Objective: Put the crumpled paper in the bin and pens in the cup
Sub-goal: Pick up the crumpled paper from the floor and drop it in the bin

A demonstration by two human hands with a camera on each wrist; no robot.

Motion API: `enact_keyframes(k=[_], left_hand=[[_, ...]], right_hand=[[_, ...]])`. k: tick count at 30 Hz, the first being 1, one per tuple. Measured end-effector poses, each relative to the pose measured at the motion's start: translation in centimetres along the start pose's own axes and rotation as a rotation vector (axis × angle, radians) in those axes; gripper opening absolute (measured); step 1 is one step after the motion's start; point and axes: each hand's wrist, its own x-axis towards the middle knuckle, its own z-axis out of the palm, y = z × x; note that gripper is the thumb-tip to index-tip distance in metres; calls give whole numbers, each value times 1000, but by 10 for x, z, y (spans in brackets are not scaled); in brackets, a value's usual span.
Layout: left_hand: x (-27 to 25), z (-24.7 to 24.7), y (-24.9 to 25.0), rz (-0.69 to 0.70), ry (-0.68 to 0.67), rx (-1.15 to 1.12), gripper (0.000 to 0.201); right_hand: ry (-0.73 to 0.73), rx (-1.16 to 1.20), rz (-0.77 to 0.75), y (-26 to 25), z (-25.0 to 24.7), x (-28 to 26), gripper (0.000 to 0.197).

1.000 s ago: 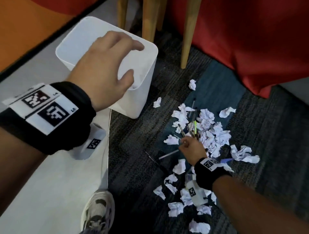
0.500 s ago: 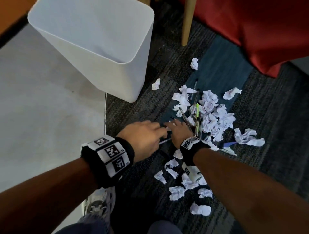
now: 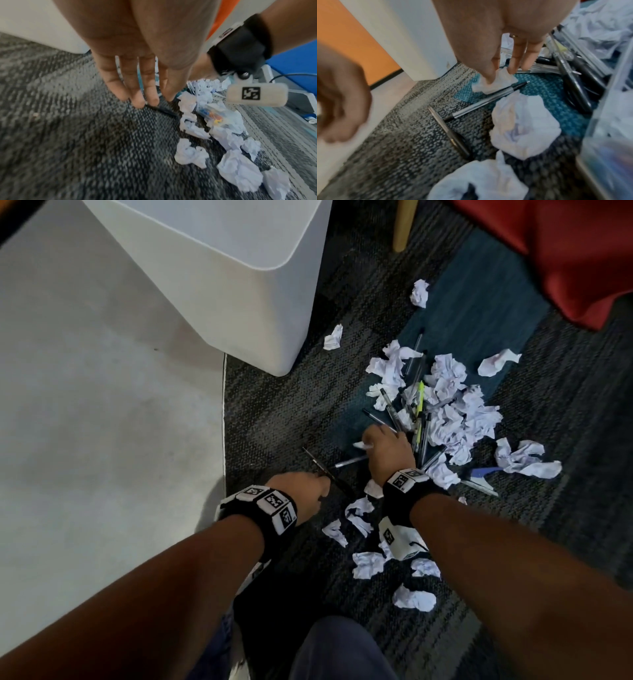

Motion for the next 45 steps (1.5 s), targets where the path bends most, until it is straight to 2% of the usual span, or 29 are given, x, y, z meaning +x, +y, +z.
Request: enact_keyframes(k=[3,6,10,13,17,20,23,26,30,32,34,38,41,45], left_hand=[[7,23,1,-2,-35,-27,21],[16,39,9,17,-48,-62,33],[33,60,16,53,-72,-73,55],[40,75,21,96,-44,-31,56],[46,93,22,87,-52,21,58],[49,99,23,54,-61,36,44],[47,95,24,79,21,39,22],[38,79,19,85,74,33,14],[17,39,9,55,98,36,22],[5,15,2,66,113,32,32],[-7,-10,-5,94,138,22,37],[-35,-67,-6,170,239,51,33],[-65,-113,6,277,444,43,36],[-106,-173,16,463,825,-53,36]], right_hand=[[67,147,29,-1,1,-12,41],[117,202,-11,-2,6,-25,40],[144,187,26,1,14,-30,40],[151,181,35,3,9,-24,43],[76,99,-70,-2,-2,-8,50],[-52,19,-155,-12,-6,8,56],[-165,-11,-222,-20,-2,22,62],[-191,-43,-246,-26,0,29,64],[-238,-117,-223,-28,5,32,64],[-241,-116,-208,-28,9,34,58],[-198,-51,-190,-26,13,35,48],[5,127,-140,-26,10,33,28],[132,410,-139,-40,-17,30,20],[381,795,-133,-78,-105,8,21]])
